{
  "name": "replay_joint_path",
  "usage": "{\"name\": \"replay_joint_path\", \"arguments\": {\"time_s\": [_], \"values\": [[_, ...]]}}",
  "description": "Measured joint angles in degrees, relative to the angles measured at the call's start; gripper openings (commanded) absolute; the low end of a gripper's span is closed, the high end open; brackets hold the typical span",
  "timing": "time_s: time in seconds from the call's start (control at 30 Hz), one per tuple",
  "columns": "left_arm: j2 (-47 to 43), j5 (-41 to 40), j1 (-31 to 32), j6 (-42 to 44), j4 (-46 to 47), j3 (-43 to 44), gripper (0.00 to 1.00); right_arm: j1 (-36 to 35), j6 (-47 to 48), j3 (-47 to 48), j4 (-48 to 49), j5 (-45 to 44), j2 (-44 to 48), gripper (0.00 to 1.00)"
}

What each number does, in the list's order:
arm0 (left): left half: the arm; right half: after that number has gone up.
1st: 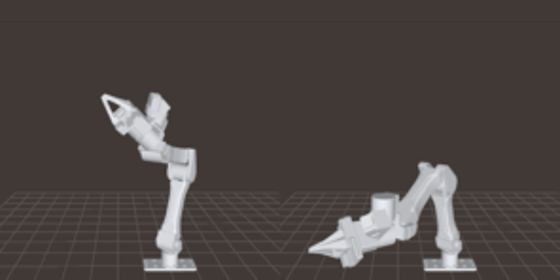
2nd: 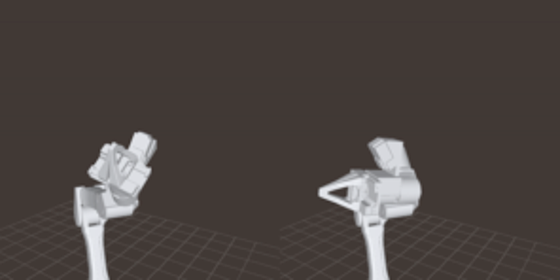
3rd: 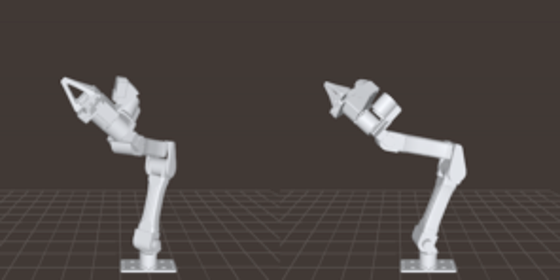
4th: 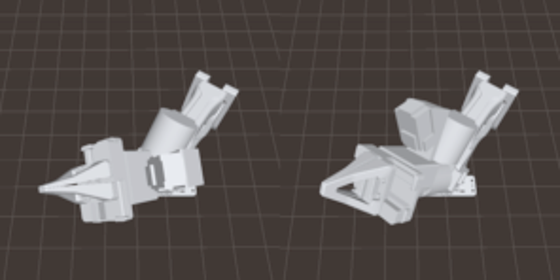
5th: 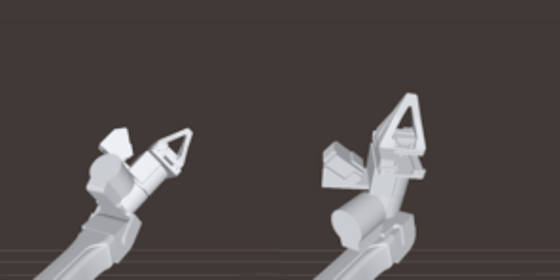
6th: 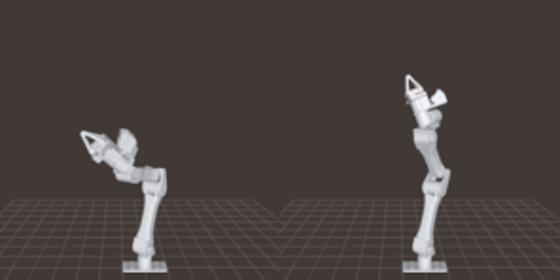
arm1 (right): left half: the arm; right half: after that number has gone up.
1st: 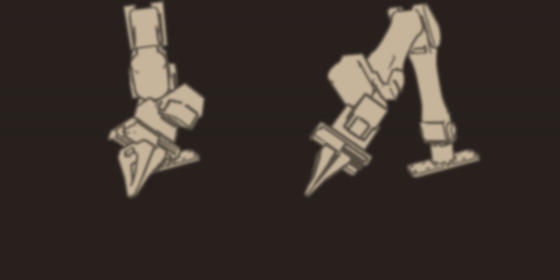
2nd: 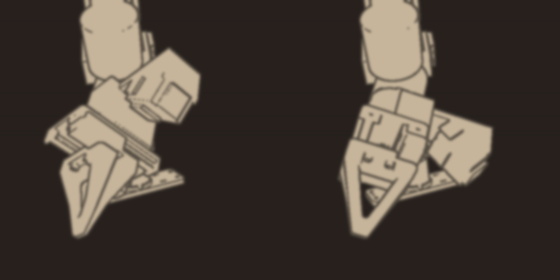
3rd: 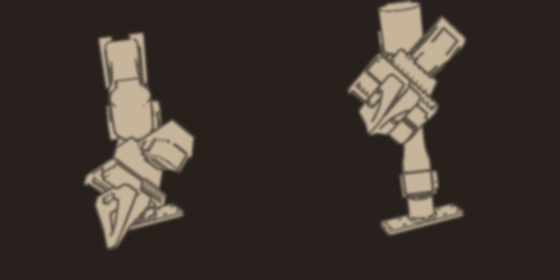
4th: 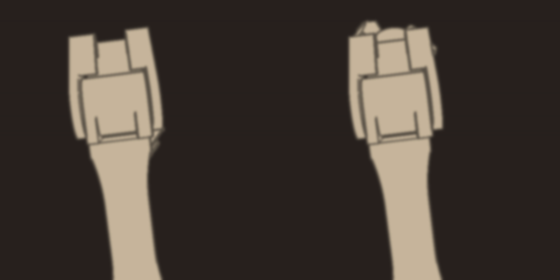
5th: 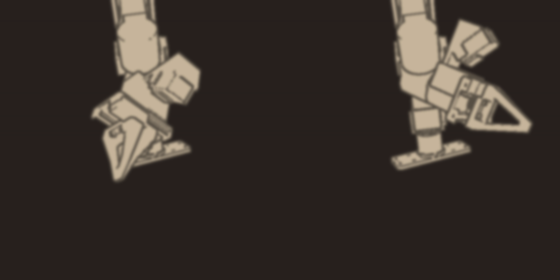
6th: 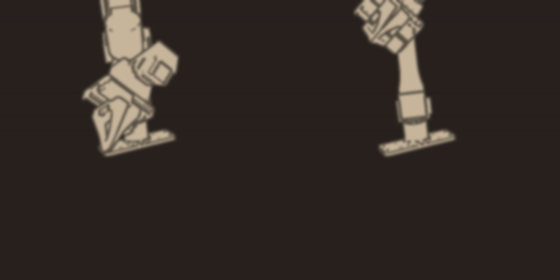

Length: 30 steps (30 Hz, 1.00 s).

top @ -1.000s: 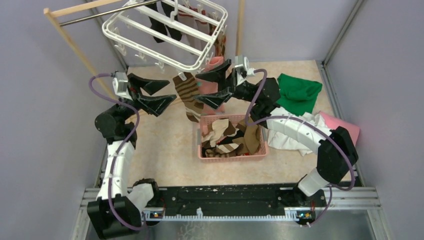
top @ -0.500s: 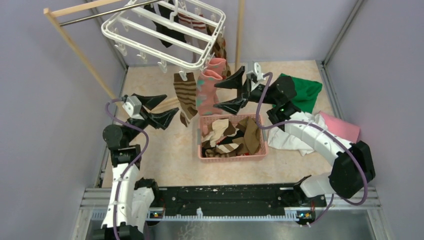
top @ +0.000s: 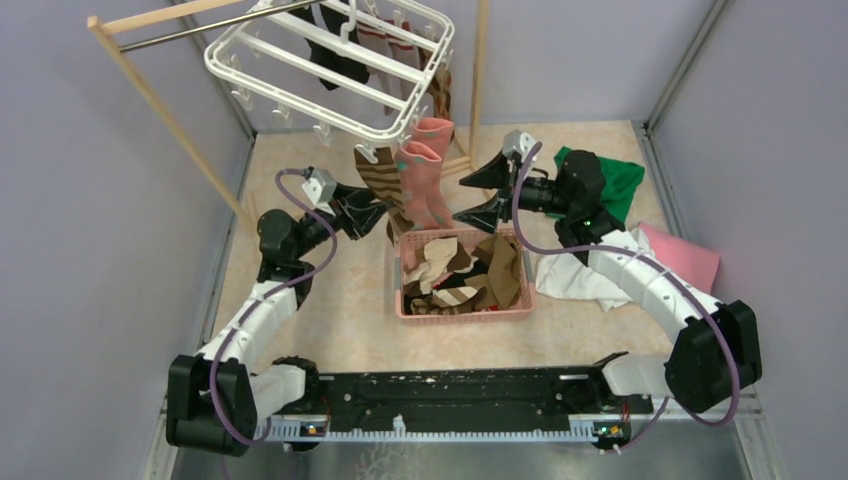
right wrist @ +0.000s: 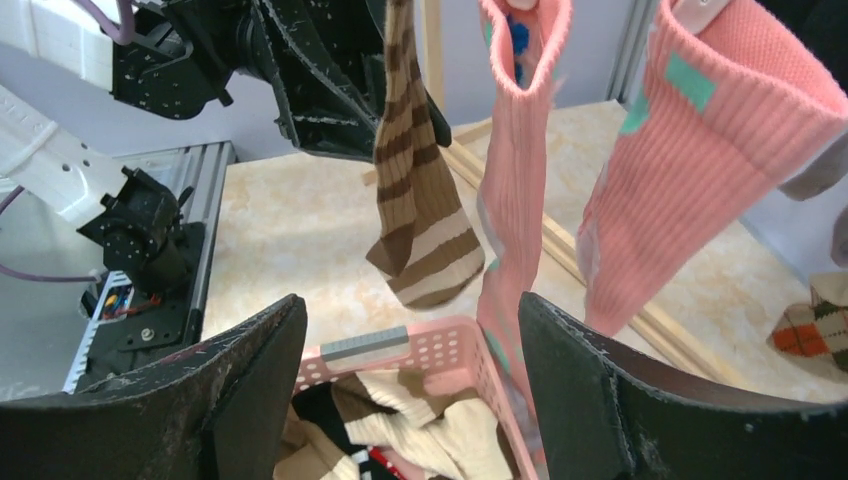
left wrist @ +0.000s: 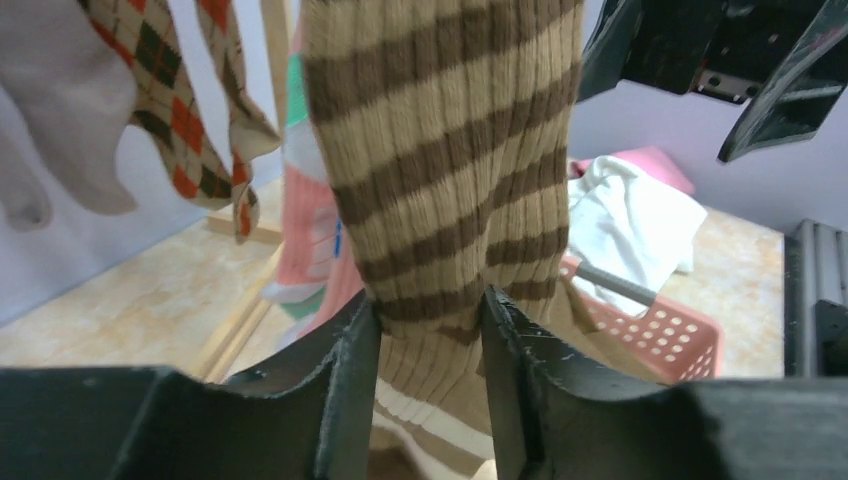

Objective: Clip the socks to the hanger
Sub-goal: Clamp the sock onto the hanger.

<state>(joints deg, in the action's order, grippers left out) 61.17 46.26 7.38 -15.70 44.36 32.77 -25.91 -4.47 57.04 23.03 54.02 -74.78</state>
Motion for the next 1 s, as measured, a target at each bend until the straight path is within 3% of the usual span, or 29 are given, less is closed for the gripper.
{"name": "replay_joint_path", "arguments": {"time_s": [0.17, 0.3, 0.67, 1.0], "values": [[2.0, 0.1, 2.2, -1.1, 2.9, 1.2, 0.14, 1.2, 2.0, -1.1, -3.8, -0.2, 2.9, 0.77], [2.1, -0.3, 3.3, -1.6, 3.8, 1.7, 0.0, 1.9, 2.9, -1.3, -5.1, -0.2, 5.0, 0.77], [2.5, -2.2, 7.6, -2.1, 4.1, 4.3, 0.0, 2.1, 3.3, -3.8, -6.0, -1.7, 5.9, 0.78], [11.0, -5.9, 14.8, -0.6, 5.2, 8.6, 0.0, 4.4, 2.7, -3.9, -5.9, -5.2, 6.1, 0.79]]}}
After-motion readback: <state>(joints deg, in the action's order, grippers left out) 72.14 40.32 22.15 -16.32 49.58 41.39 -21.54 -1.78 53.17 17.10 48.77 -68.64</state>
